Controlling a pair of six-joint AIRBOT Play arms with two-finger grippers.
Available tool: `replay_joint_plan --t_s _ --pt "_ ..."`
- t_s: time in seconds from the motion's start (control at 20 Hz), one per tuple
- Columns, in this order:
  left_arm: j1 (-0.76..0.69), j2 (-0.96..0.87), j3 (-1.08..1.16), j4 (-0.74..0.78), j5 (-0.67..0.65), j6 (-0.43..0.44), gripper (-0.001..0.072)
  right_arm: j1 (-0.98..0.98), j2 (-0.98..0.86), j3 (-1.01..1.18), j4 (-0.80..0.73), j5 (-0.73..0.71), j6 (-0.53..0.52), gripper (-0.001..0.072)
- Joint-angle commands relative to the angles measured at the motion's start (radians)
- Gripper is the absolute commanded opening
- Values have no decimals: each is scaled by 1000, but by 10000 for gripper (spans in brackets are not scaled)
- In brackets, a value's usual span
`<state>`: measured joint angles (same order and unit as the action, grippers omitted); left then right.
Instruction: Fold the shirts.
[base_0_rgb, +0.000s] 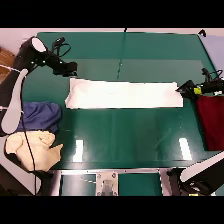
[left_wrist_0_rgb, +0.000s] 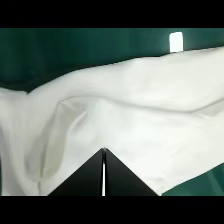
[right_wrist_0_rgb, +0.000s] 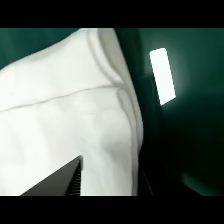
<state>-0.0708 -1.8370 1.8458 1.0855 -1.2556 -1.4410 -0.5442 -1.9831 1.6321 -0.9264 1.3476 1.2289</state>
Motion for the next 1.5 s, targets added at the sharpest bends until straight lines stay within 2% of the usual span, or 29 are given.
replay_joint_plan --t_s 0.0,0.05,0.1,0.15,0.2,0.45,0.65,0.95,1.1,1.3,1.45 --pt "-20 -2 0 -68 -2 10 28 41 -64 0 0 24 -38 333" --pt "-39 -2 -2 -67 6 11 28 53 -74 0 13 25 -45 278" --pt "-60 -2 -2 -66 20 19 29 59 -77 0 14 29 -55 143" --pt "-84 -2 -2 -66 45 28 28 60 -76 5 15 40 -63 38" --pt "-105 -2 -2 -66 72 28 29 58 -76 21 15 60 -63 13" --pt "-249 -34 -2 -66 214 27 28 42 -14 147 17 175 -17 12" --pt "-406 -134 -1 -94 319 28 28 60 140 182 48 251 21 12" --pt "-579 -247 45 -227 537 37 28 117 390 182 153 334 54 13" --pt "-616 -320 121 -249 547 35 28 141 451 183 176 333 54 13" --pt "-618 -394 184 -351 560 27 28 143 459 182 174 333 53 13" --pt "-584 -380 188 -341 478 29 29 144 459 182 175 324 53 13"
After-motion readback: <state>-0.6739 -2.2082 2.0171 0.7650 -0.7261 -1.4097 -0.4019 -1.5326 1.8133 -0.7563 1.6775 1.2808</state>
